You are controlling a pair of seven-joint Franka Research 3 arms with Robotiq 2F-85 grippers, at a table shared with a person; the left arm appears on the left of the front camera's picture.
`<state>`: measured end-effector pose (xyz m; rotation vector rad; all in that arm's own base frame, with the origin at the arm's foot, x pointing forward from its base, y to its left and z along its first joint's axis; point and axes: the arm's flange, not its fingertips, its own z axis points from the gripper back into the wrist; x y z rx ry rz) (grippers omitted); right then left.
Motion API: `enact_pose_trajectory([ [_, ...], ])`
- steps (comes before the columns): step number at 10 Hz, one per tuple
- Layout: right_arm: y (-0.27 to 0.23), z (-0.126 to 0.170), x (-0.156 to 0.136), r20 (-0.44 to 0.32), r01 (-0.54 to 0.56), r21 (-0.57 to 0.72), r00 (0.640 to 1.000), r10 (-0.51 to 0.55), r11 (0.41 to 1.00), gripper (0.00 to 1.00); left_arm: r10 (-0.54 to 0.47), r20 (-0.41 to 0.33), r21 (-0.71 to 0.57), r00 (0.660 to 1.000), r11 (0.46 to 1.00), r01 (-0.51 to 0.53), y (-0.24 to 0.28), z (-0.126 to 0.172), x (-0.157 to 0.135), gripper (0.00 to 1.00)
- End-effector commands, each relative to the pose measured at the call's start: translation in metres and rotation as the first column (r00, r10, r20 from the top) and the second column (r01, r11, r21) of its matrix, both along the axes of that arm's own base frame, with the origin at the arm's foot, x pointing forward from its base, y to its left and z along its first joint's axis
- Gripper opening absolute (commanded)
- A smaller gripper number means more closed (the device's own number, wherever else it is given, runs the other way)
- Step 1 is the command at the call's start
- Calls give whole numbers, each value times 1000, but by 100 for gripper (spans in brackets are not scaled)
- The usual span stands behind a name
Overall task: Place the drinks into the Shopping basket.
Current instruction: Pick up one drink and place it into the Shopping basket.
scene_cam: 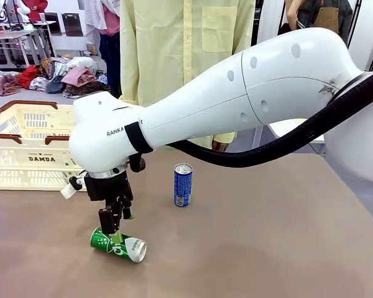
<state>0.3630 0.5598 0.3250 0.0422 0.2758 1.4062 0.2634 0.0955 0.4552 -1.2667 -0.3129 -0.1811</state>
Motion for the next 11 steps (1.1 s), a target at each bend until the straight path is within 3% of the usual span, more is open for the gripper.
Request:
enact_pose_trajectory([
  [1,-1,12,-2,38,27,-3,999,-27,1000,100,3,0,-20,1000,1000,-3,-1,3,0,100],
  [5,-23,53,-9,30,138,55,990,-140,989,100,3,0,-20,1000,1000,-3,-1,3,0,100],
  [7,-62,100,-20,-2,281,117,959,-282,953,100,3,0,-20,1000,1000,-3,-1,3,0,100],
  [8,-98,133,-32,-39,406,137,914,-405,903,100,3,0,-20,1000,1000,-3,-1,3,0,100],
  [9,-149,163,-48,-116,548,151,837,-535,823,100,3,0,-20,1000,1000,-3,-1,3,0,100],
  [10,-197,185,-60,-172,647,172,763,-624,743,100,3,0,-20,1000,1000,-3,-1,3,0,100],
  [11,-245,198,-73,-281,725,179,686,-672,665,100,3,0,-20,1000,1000,-3,-1,3,0,100],
])
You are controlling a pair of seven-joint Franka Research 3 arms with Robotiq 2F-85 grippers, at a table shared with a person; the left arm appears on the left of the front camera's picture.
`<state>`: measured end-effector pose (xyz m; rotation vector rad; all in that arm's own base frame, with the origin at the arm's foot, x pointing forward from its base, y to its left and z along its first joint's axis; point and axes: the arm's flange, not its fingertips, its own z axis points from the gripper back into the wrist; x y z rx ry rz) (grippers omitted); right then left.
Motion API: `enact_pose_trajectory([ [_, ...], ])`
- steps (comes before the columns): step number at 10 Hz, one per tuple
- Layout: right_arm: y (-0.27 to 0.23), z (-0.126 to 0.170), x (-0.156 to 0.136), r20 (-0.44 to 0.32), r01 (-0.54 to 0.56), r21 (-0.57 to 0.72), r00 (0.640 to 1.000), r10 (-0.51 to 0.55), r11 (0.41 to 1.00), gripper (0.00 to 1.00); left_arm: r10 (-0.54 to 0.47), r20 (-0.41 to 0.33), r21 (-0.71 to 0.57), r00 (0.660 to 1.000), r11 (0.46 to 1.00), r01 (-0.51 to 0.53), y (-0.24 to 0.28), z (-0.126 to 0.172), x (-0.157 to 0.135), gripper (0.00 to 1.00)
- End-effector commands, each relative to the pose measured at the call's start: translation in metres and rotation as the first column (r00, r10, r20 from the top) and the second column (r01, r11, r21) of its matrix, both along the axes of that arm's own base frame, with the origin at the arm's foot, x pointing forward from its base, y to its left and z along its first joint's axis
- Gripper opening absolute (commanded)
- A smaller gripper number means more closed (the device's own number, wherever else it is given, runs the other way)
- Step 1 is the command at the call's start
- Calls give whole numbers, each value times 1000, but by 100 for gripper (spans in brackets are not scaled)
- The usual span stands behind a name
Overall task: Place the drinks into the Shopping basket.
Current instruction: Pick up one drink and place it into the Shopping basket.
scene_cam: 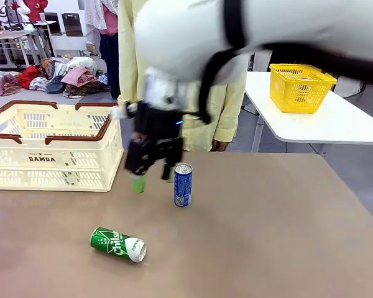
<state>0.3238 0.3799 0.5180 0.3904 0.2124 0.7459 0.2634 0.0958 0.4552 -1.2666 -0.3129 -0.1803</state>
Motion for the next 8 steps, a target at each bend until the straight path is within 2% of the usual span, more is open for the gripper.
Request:
enact_pose_trajectory([
  [1,-117,10,-44,-115,261,185,963,-243,948,100,3,1,-20,1000,1000,-3,-1,3,0,100],
  [2,-174,5,-54,-225,423,315,903,-366,850,100,3,1,-20,1000,1000,-3,-1,3,0,100],
  [3,-222,-9,-59,-339,570,405,820,-461,715,100,3,1,-20,1000,1000,-3,-1,3,0,100],
  [4,-268,-31,-66,-417,646,506,764,-493,572,100,3,1,-20,1000,1000,-3,-1,3,0,100],
  [5,-311,-61,-74,-507,730,548,679,-531,410,100,3,1,-20,1000,1000,-3,-1,3,0,100],
  [6,-346,-95,-84,-566,770,568,622,-542,290,100,3,1,-20,1000,1000,-3,-1,3,0,100],
  [7,-372,-132,-94,-593,776,598,596,-542,199,100,3,1,-20,1000,1000,-3,-1,3,0,100],
  [8,-384,-162,-99,-604,766,623,600,-525,159,100,3,1,-20,1000,1000,-3,-1,3,0,100],
])
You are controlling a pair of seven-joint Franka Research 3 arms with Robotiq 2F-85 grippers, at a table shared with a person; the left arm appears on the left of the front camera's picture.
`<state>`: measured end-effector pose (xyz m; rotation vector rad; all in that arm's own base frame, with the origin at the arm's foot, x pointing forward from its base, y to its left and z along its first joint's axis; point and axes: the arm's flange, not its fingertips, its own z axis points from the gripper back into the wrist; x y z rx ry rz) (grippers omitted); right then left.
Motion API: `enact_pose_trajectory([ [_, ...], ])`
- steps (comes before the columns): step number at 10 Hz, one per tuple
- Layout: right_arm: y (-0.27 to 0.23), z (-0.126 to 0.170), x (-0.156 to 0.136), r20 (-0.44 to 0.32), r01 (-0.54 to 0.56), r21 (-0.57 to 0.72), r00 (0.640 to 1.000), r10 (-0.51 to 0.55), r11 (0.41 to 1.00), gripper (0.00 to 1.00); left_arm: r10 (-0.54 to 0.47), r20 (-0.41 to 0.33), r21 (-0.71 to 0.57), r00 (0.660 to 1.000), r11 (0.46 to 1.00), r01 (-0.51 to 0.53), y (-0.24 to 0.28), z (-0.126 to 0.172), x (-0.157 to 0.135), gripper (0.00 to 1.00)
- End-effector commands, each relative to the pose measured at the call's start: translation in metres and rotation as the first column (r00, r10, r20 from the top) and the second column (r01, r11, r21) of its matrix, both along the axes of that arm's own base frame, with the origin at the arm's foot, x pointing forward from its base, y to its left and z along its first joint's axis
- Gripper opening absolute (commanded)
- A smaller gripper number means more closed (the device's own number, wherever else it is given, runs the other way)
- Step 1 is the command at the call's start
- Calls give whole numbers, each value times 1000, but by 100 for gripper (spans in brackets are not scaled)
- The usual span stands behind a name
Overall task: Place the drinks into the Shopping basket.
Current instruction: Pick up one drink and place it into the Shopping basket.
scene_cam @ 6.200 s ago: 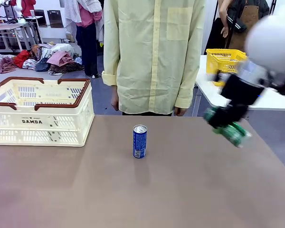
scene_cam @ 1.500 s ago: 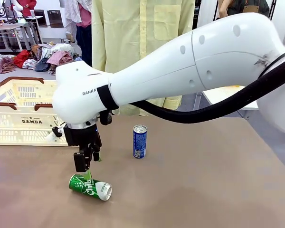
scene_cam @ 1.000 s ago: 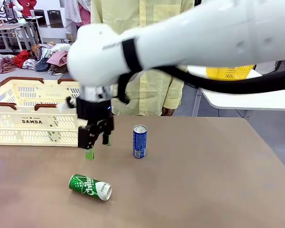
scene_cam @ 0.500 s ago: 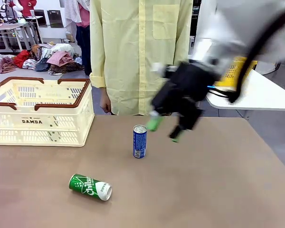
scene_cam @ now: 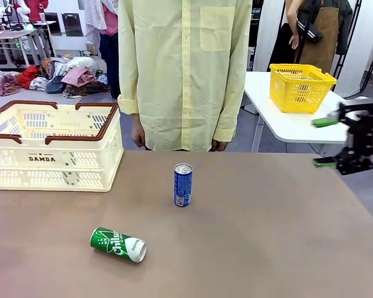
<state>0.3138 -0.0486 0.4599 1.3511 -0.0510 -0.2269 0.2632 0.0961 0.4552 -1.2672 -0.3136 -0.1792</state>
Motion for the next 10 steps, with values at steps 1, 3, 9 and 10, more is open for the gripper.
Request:
enact_pose_trajectory([
  [1,37,-133,-91,94,37,155,994,-52,987,100,2,1,-19,1000,1000,-2,-1,3,0,100],
  [3,46,-173,-90,189,-24,137,982,-3,990,100,2,1,-19,1000,1000,-2,-1,3,0,100],
  [9,-50,-73,8,48,87,120,994,-93,989,100,2,1,-19,1000,1000,-2,-1,3,0,100],
  [10,-50,-73,8,48,87,120,994,-93,989,100,2,1,-19,1000,1000,-2,-1,3,0,100],
])
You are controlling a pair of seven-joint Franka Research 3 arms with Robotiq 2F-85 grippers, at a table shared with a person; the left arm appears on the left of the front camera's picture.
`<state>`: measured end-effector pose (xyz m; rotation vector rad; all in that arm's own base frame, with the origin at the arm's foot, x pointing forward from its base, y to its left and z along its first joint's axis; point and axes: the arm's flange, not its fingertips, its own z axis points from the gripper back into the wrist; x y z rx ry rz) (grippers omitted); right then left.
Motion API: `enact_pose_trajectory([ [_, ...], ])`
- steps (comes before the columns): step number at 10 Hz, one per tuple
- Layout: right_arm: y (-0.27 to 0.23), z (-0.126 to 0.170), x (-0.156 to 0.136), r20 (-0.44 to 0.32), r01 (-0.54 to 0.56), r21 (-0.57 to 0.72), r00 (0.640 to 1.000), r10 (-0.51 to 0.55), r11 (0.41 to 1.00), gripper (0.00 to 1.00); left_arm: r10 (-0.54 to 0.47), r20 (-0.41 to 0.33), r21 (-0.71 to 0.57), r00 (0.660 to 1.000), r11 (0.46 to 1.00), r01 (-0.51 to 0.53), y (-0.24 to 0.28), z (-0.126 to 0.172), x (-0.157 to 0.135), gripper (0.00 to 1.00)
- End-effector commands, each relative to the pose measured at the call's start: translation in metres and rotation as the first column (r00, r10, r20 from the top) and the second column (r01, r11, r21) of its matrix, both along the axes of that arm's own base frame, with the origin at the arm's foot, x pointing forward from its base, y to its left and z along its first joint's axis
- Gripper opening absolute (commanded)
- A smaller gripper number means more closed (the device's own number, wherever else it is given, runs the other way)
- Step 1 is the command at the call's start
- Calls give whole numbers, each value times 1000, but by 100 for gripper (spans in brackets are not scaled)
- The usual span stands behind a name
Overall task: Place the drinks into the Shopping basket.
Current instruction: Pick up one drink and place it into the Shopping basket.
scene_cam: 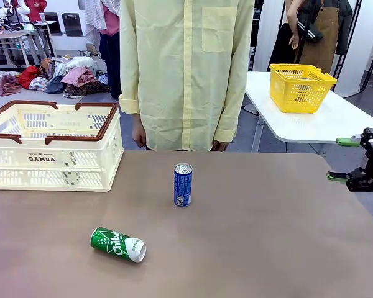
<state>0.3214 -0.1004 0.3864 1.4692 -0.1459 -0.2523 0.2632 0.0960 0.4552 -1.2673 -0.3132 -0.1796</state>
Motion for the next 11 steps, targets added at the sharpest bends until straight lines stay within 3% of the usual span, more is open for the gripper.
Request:
enact_pose_trajectory([
  [1,2,1,1,-12,14,7,1000,-14,1000,100,0,0,0,1000,1000,0,0,0,0,100],
  [2,2,1,1,-12,14,7,1000,-14,1000,100,-158,50,150,986,977,149,-26,13,21,100],
  [3,2,1,1,-12,14,7,1000,-14,1000,100,-267,117,304,957,927,221,-55,28,37,100],
  [4,2,1,1,-12,14,7,1000,-14,1000,100,-395,181,448,901,849,282,-92,43,50,100],
  [5,2,1,1,-12,14,7,1000,-14,1000,100,-519,230,599,823,742,300,-131,56,57,100],
  [6,2,1,1,-12,14,7,1000,-14,1000,100,-643,266,756,718,601,258,-175,68,60,100],
  [8,2,1,1,-12,14,7,1000,-14,1000,100,-869,311,903,384,397,166,-250,73,53,100],
  [9,2,1,1,-12,14,7,1000,-14,1000,100,-941,296,936,163,320,146,-279,70,43,100],
  [10,2,1,1,-12,14,7,1000,-14,1000,100,-975,221,972,-32,218,83,-309,52,34,100],
  [11,2,1,1,-12,14,7,1000,-14,1000,100,-985,135,989,-109,140,-41,-326,31,33,100],
])
